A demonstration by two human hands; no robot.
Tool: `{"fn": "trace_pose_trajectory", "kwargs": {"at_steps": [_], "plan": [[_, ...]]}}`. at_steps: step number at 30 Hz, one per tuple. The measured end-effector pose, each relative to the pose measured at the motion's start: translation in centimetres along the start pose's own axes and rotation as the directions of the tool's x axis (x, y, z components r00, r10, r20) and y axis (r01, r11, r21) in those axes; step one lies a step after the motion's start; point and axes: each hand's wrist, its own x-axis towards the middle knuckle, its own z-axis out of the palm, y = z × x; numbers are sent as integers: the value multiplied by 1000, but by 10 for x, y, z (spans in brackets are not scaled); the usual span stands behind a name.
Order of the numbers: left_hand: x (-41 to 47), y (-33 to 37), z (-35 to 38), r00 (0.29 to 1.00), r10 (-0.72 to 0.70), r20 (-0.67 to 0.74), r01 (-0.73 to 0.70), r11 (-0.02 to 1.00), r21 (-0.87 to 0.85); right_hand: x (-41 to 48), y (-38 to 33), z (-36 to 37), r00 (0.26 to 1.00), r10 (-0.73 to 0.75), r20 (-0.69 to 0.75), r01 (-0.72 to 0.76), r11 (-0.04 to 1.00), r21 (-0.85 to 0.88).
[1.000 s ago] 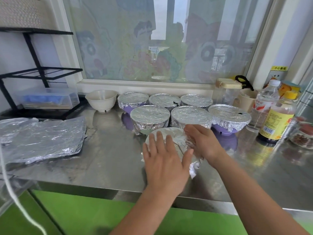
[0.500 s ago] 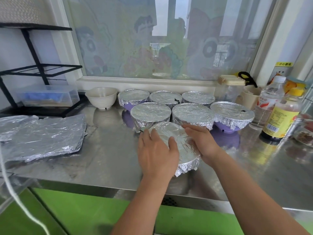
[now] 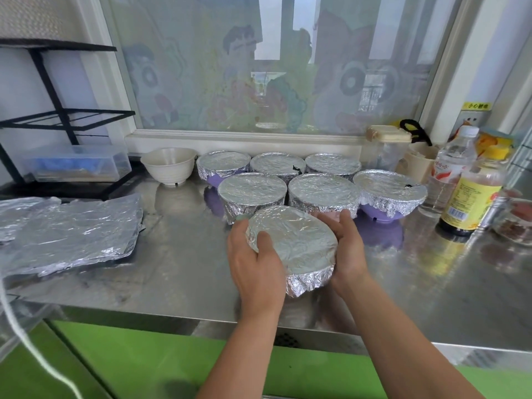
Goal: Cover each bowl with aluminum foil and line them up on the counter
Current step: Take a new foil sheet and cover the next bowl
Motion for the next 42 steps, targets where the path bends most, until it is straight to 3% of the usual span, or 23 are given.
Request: {"fn": "trace_pose_trajectory", "kwargs": {"at_steps": [4, 7, 10, 15, 21, 24, 27, 29, 30, 32, 35, 42], "plan": [[27, -2, -19, 985, 65, 159, -52, 995, -89, -15, 8, -11, 983, -184, -20, 182, 981, -61], [62, -1, -18, 925, -35, 379, 124, 969, -215, -28, 24, -4, 953, -287, -96, 265, 945, -191], [78, -1, -9, 844, -106, 526, 253, 943, -215, -35, 30, 5, 922, -372, -104, 329, 898, -293], [70, -5, -7, 845, -140, 516, 279, 938, -204, -30, 29, 11, 906, -400, -138, 343, 885, -315], [69, -12, -17, 872, -58, 486, 82, 996, -28, -26, 15, 7, 939, -305, -160, 233, 905, -357], [83, -7, -22, 862, 20, 506, -44, 998, 35, -45, 4, 9, 877, -453, -160, 340, 820, -460], [94, 9, -18, 763, -23, 645, -56, 993, 101, -57, 13, 25, 815, -575, -76, 410, 664, -625], [95, 9, -15, 699, -93, 709, -27, 987, 156, -50, 26, 31, 831, -552, -74, 362, 636, -681], [95, 6, -15, 710, -120, 694, 13, 987, 158, -46, 29, 32, 834, -546, -86, 349, 640, -684], [93, -5, -14, 757, -172, 630, 158, 984, 80, -41, 34, 29, 823, -553, -129, 356, 679, -642], [82, -10, -14, 800, -231, 554, 342, 934, -104, -41, 37, 29, 833, -514, -203, 392, 808, -439], [59, -11, -11, 845, -306, 437, 475, 807, -352, -34, 46, 34, 862, -379, -336, 359, 925, -124]]}}
